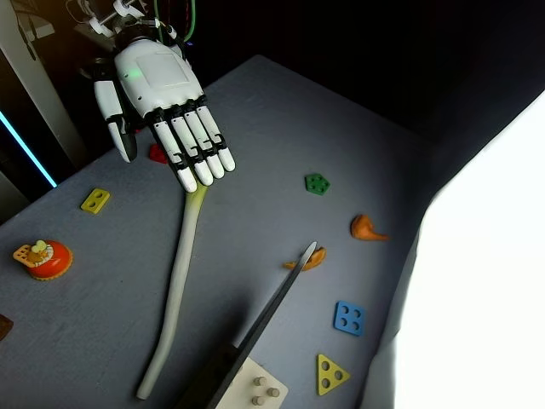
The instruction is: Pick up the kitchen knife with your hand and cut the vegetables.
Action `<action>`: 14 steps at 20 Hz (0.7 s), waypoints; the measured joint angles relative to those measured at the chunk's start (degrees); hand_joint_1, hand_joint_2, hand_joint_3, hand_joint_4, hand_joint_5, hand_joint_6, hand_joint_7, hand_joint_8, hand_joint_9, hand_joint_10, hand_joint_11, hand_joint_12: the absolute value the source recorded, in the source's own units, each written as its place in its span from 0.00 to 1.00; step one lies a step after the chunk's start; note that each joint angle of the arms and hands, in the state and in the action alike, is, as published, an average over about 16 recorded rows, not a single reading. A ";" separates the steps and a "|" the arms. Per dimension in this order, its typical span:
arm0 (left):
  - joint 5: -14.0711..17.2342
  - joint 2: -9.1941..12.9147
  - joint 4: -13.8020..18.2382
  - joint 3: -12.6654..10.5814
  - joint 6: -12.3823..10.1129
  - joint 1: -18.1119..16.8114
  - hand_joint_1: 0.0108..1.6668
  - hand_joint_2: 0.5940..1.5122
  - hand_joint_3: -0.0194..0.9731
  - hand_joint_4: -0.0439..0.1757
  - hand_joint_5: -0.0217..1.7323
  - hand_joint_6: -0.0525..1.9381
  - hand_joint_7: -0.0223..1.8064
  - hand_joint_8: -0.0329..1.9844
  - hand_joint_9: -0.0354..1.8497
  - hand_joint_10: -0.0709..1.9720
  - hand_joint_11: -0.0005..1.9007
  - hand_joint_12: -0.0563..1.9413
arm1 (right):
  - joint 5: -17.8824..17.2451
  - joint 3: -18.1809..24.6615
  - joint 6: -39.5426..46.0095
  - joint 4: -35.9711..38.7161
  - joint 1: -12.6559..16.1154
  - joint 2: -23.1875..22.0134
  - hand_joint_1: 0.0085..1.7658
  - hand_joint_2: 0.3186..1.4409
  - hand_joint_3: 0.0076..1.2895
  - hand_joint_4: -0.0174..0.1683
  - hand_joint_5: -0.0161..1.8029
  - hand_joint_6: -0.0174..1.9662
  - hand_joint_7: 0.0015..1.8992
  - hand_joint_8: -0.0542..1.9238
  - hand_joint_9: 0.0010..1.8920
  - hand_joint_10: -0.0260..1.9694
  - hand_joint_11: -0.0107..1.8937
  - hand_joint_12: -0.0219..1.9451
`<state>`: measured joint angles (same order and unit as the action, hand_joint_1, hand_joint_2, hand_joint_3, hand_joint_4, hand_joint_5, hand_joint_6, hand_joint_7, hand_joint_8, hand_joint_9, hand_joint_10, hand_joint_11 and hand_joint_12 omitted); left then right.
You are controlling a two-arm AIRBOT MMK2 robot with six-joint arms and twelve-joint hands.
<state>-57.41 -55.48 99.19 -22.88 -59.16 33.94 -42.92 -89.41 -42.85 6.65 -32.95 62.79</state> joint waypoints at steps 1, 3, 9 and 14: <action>0.01 0.00 -0.01 0.03 0.05 -0.06 0.18 0.88 0.02 0.21 0.05 0.03 0.03 0.02 0.03 0.04 0.01 0.03 | 0.55 2.85 -1.88 -1.05 0.48 -1.66 0.43 0.42 0.01 0.44 0.02 0.02 0.01 0.03 0.01 0.02 0.01 0.02; 0.05 0.00 0.01 0.08 0.14 -0.14 0.19 0.88 0.02 0.21 0.05 0.03 0.03 0.02 0.03 0.04 0.01 0.03 | 1.50 8.50 -5.78 -3.58 1.43 -4.96 0.38 0.44 0.01 0.41 0.03 0.02 0.01 0.03 0.01 0.02 0.01 0.02; 0.11 0.00 -0.01 0.14 0.39 -0.20 0.18 0.86 0.02 0.21 0.09 0.03 0.09 0.02 0.08 0.04 0.01 0.12 | 3.61 22.82 -16.19 -11.52 2.90 -13.40 0.21 0.57 0.01 0.27 0.12 0.03 0.12 0.04 0.09 0.07 0.02 0.23; 0.09 0.00 -0.03 0.11 0.55 -0.21 0.15 0.85 0.03 0.21 0.23 0.04 0.25 0.05 0.19 0.15 0.05 0.37 | 2.83 29.76 -21.24 -15.11 1.91 -17.67 0.09 0.69 0.01 0.16 0.27 0.14 0.29 0.17 0.23 0.28 0.11 0.52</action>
<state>-57.32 -55.48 99.16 -22.77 -58.61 33.74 -40.09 -59.65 -64.08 -8.46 -31.04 45.12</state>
